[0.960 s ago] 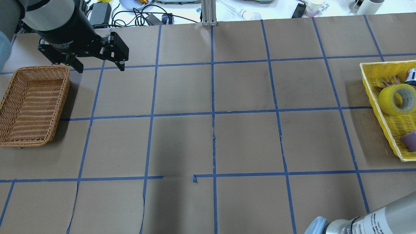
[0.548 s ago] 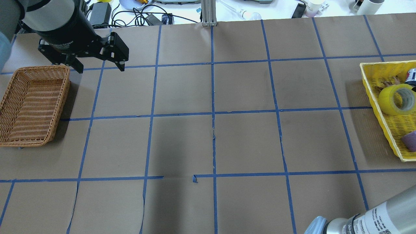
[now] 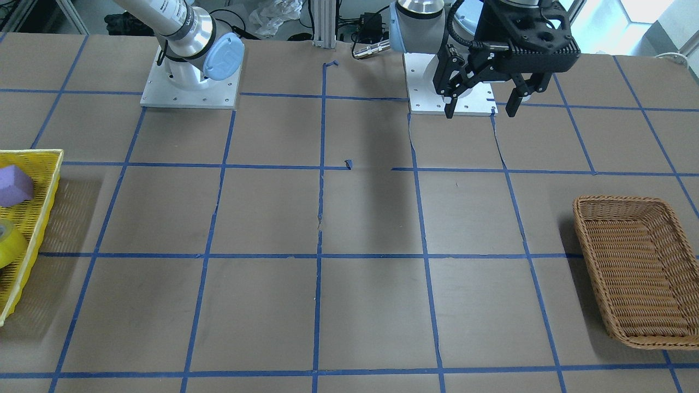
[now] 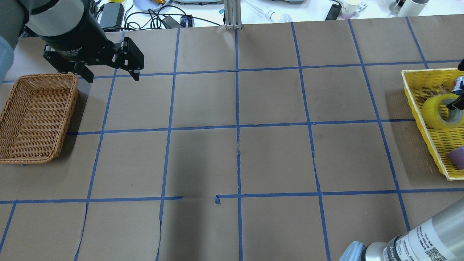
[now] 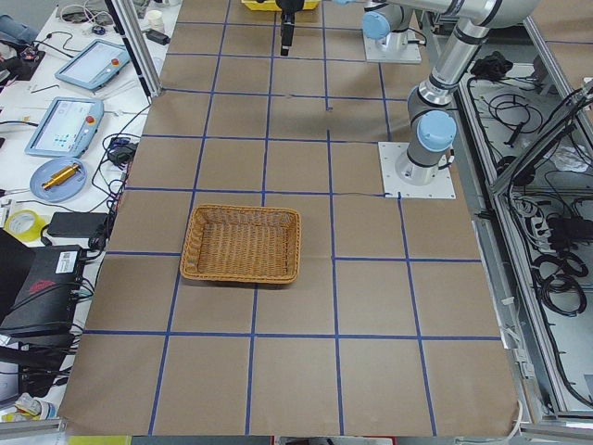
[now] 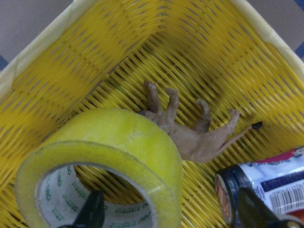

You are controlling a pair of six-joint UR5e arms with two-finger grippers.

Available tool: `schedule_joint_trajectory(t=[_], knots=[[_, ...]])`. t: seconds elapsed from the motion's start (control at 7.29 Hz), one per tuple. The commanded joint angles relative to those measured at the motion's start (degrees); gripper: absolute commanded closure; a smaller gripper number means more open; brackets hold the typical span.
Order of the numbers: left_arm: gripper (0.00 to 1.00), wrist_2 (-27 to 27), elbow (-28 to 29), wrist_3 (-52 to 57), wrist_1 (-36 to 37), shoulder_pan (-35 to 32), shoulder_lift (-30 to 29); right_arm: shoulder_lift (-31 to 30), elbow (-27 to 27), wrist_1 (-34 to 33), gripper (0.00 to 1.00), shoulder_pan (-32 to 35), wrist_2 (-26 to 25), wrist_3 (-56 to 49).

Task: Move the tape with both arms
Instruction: 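Grasp the yellow tape roll by its rim with the right gripper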

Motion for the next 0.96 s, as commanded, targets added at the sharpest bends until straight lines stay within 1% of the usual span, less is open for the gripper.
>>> schedule_joint_trajectory(t=[0.0,0.14,0.27,0.41,0.55,0.69,0.82], knots=[[0.0,0.3,0.1,0.1,0.0,0.0,0.1,0.5,0.0,0.3,0.24,0.0,0.7,-0.9],[0.0,0.3,0.0,0.0,0.0,0.0,0.1,0.5,0.0,0.3,0.53,0.0,0.7,-0.9],[0.0,0.2,0.0,0.0,0.0,0.0,0.1,0.3,-0.1,0.3,0.85,0.0,0.1,-0.7],[0.0,0.2,0.0,0.0,0.0,0.0,0.1,0.1,-0.1,0.3,1.0,0.0,-0.3,-0.7],[0.0,0.2,0.0,0.0,0.0,0.0,0.1,-0.5,-0.4,0.9,1.0,0.0,-0.8,-0.7],[0.0,0.2,0.0,0.0,0.0,0.0,0.2,-2.8,-0.3,1.4,1.0,0.0,-3.0,0.0],[0.0,0.2,0.0,0.0,-0.1,0.0,0.2,-4.9,-0.4,3.1,1.0,0.0,-2.8,0.6]])
